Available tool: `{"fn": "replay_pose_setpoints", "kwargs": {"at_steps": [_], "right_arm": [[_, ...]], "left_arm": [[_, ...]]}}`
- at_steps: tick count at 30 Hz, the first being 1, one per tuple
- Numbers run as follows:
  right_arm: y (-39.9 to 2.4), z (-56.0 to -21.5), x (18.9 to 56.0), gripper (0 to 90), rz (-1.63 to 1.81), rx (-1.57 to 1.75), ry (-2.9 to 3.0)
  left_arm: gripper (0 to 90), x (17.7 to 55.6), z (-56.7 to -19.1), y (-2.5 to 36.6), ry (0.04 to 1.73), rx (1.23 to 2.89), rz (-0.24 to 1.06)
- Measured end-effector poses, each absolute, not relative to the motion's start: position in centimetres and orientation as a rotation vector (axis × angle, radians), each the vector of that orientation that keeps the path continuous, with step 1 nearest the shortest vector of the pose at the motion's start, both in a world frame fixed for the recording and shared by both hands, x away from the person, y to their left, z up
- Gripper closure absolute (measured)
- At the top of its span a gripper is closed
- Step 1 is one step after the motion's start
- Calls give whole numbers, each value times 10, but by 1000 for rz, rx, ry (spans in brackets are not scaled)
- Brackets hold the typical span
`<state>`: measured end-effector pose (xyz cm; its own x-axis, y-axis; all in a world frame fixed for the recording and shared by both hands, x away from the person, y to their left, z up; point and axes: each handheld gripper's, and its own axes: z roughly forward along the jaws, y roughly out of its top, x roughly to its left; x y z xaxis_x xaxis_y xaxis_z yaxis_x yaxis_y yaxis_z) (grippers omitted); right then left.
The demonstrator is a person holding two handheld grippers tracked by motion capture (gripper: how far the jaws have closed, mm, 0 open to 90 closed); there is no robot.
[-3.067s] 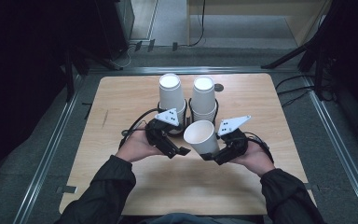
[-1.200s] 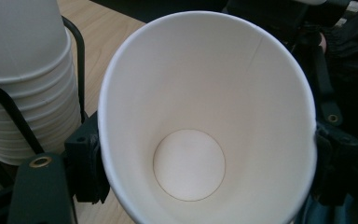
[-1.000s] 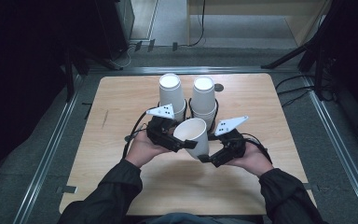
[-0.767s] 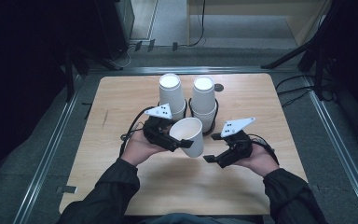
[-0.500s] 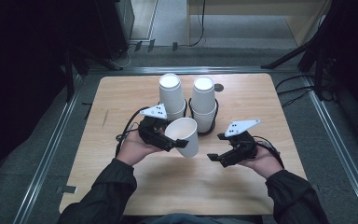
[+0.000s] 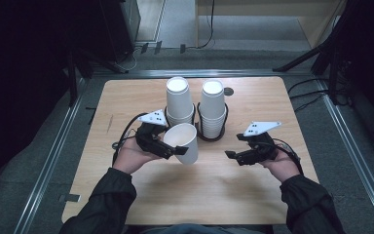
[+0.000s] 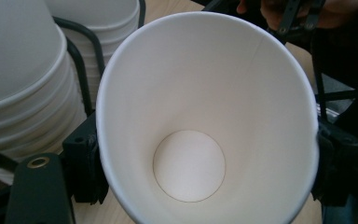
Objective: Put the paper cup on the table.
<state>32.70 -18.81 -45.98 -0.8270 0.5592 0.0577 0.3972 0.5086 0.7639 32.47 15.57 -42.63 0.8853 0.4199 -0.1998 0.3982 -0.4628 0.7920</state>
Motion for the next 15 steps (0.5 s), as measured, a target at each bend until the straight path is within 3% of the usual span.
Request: {"fn": "replay_pose_setpoints", "kwargs": {"at_steps": [15], "right_arm": [[-197, -465, 343, 222, 1159, 853, 2594]], "left_arm": [[179, 329, -430, 193, 685, 2087, 89]]}}
